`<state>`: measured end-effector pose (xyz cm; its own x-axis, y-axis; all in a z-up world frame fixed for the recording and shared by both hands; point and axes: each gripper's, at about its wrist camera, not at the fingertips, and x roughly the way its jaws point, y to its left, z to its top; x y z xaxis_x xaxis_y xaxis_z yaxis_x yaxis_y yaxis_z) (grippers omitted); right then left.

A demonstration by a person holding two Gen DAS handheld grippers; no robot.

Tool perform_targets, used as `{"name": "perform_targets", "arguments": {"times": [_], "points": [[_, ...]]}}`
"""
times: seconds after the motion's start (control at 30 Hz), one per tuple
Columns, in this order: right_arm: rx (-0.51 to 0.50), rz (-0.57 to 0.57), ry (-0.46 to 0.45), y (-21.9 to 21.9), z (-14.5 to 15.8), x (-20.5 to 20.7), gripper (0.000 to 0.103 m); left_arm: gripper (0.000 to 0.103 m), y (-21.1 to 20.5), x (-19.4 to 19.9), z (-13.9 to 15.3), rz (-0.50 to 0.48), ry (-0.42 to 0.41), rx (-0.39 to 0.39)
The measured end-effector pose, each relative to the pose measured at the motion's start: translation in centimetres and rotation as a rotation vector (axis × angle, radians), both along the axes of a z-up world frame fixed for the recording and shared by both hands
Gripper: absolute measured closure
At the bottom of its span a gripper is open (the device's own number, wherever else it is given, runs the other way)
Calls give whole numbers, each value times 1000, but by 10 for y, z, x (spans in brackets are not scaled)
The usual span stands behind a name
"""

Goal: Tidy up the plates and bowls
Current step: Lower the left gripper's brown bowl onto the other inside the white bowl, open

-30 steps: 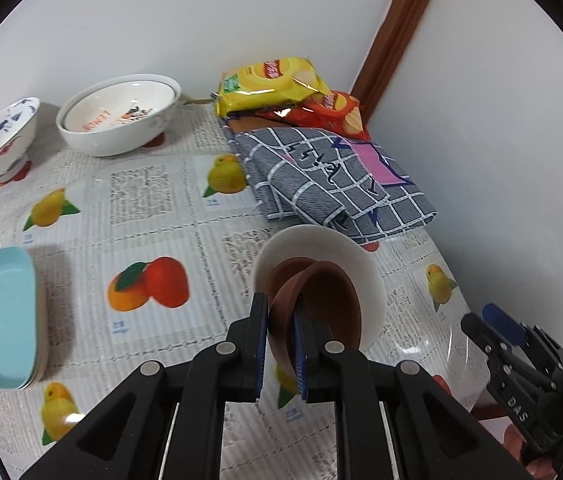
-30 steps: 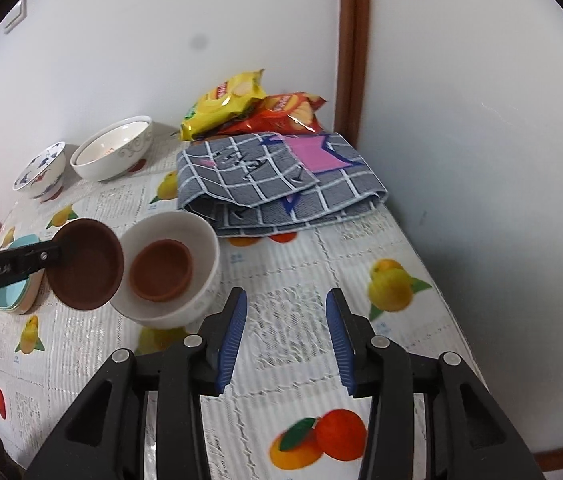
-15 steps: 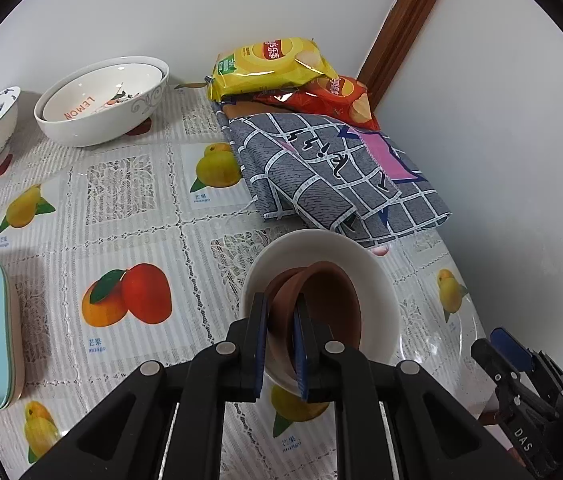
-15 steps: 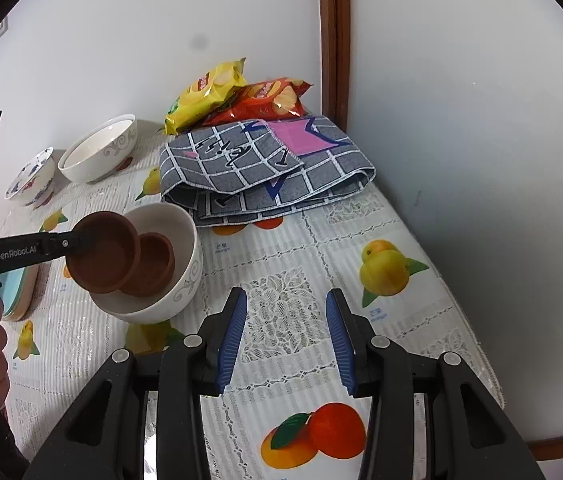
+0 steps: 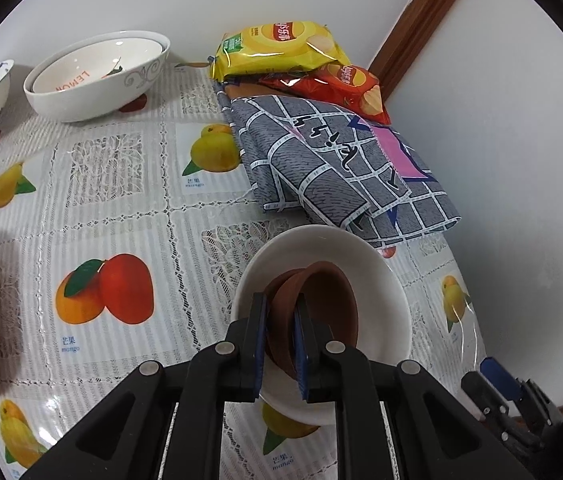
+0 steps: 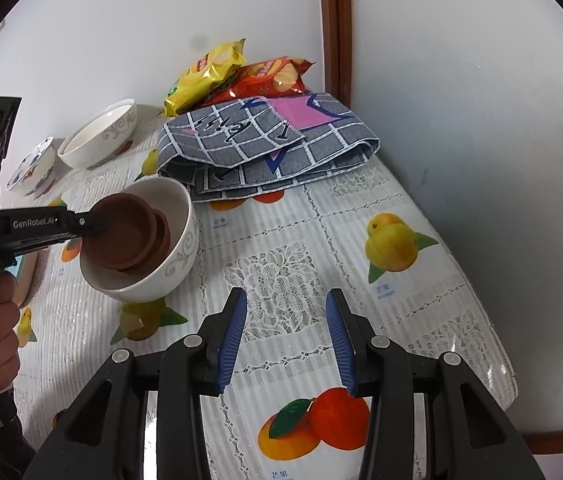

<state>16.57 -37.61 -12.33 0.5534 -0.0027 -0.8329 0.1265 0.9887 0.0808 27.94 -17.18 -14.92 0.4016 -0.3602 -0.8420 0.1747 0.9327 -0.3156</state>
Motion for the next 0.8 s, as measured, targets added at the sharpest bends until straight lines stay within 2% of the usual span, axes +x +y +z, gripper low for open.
{"name": "perform_targets", "arguments": {"times": [0.47, 0.67, 0.8], "points": [[24, 21, 34, 2, -19, 3, 62, 90, 2, 5, -9, 16, 32, -83], [32, 22, 29, 3, -15, 1, 62, 90, 0, 5, -8, 5, 53, -64], [30, 20, 16, 5, -6, -6, 62, 87, -3, -6, 6, -22, 35, -43]]}}
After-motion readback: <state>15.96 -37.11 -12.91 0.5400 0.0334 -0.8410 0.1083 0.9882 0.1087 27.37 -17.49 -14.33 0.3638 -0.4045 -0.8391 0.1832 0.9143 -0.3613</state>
